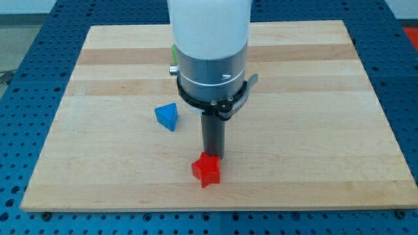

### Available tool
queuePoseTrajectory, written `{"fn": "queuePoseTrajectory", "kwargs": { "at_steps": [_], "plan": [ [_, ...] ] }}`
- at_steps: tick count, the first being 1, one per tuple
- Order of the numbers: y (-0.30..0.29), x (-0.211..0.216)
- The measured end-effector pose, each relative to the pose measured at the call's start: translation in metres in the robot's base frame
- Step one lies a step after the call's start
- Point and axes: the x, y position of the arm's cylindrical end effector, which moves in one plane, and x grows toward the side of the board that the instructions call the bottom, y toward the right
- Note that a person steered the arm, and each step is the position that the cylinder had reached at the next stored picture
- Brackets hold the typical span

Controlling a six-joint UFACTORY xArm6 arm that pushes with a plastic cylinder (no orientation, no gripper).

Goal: Place your arm at the top of the triangle

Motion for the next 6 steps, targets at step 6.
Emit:
{"fn": "queuePoseTrajectory", "kwargs": {
  "at_steps": [6],
  "plan": [
    [-0.114, -0.143]
  ]
}}
